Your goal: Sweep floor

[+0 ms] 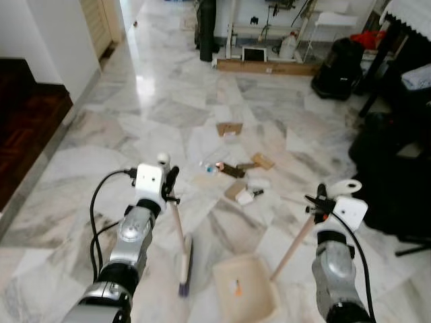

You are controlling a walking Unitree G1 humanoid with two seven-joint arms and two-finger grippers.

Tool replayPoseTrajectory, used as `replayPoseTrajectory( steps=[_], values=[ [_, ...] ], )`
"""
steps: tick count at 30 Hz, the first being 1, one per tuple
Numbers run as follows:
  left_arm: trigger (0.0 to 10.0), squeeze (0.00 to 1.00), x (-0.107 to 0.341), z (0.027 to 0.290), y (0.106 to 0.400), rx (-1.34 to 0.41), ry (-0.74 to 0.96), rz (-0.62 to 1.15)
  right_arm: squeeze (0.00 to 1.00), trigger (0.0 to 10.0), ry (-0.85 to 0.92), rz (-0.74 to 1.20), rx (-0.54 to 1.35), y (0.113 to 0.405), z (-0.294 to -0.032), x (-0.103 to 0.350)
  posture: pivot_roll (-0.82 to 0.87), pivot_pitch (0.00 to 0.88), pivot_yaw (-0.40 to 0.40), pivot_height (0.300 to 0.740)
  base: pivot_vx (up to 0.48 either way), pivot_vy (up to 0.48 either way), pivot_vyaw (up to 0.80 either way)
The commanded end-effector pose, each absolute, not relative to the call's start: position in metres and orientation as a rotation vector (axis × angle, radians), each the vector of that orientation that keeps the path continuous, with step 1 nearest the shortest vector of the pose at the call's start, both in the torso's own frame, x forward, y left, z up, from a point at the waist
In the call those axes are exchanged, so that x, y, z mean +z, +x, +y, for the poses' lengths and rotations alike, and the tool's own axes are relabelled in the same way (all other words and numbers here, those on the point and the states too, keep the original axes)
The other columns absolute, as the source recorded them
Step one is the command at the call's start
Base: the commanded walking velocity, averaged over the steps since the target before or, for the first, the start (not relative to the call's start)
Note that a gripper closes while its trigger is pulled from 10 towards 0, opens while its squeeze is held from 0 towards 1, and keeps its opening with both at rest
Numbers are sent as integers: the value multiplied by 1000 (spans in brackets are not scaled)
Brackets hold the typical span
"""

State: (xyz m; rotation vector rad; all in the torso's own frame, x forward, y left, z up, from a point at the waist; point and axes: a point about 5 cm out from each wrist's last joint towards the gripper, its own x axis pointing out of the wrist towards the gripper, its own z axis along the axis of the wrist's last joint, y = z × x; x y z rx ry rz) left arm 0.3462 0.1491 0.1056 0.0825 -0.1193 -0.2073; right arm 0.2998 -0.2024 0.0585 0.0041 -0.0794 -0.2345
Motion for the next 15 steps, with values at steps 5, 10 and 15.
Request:
replayPoseTrajectory(
  steps=[5, 10, 15],
  values=[
    [10000, 0, 112, 157, 347, -180, 100, -149, 0, 10000, 15, -119, -216, 303, -197, 66, 111, 112, -55, 740, 352, 0, 151],
    [10000, 0, 112, 158, 348, -177, 100, -148, 0, 10000, 13, -116, -218, 303, -198, 66, 110, 110, -56, 740, 352, 0, 0],
    [10000, 0, 112, 158, 348, -176, 102, -149, 0, 10000, 18, -111, -221, 303, -198, 65, 111, 109, -55, 740, 352, 0, 0]
  ],
)
